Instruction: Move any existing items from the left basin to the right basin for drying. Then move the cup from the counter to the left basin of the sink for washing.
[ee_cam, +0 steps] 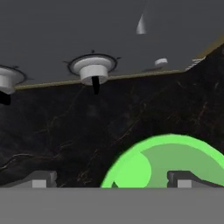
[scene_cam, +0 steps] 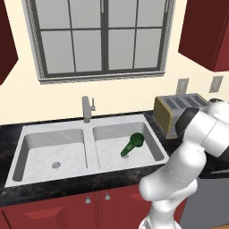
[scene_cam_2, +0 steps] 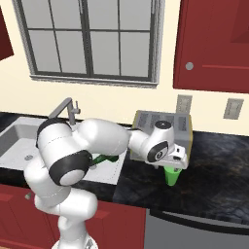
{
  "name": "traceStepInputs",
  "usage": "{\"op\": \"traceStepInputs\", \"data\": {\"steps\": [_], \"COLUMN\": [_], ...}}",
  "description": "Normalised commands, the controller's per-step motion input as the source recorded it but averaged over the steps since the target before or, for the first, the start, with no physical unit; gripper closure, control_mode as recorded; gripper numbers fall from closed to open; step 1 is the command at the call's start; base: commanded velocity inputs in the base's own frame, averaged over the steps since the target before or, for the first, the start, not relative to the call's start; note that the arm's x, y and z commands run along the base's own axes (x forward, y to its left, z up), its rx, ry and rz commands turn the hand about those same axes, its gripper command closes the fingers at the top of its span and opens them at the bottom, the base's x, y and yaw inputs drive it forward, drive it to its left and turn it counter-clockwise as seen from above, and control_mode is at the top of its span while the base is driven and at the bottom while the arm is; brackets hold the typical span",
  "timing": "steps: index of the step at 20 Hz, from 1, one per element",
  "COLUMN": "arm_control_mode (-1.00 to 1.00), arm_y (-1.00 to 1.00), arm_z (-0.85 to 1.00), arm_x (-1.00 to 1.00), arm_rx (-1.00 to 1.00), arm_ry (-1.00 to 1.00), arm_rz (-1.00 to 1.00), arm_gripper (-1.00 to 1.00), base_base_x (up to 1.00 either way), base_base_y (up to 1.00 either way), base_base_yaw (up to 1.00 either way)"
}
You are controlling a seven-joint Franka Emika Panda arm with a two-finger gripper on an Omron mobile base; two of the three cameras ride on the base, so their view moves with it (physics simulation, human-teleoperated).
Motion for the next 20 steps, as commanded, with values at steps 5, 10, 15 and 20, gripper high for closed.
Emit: {"op": "traceStepInputs", "data": {"steps": [5, 10, 15, 20], "arm_control_mode": [-1.0, -1.0, -1.0, -1.0], "arm_y": [0.0, 0.0, 0.0, 0.07], "arm_z": [-0.36, -0.26, 0.0, 0.0], "arm_x": [0.0, 0.0, 0.02, -0.31], "arm_rx": [0.0, 0.0, 0.0, -0.01], "arm_ry": [0.04, 0.04, 0.02, -0.07], "arm_rz": [0.01, 0.0, 0.0, 0.0], "arm_gripper": [1.0, 1.0, 1.0, 1.0], "base_base_x": [0.0, 0.0, 0.0, 0.0], "base_base_y": [0.0, 0.0, 0.0, 0.0], "base_base_yaw": [0.0, 0.0, 0.0, 0.0]}}
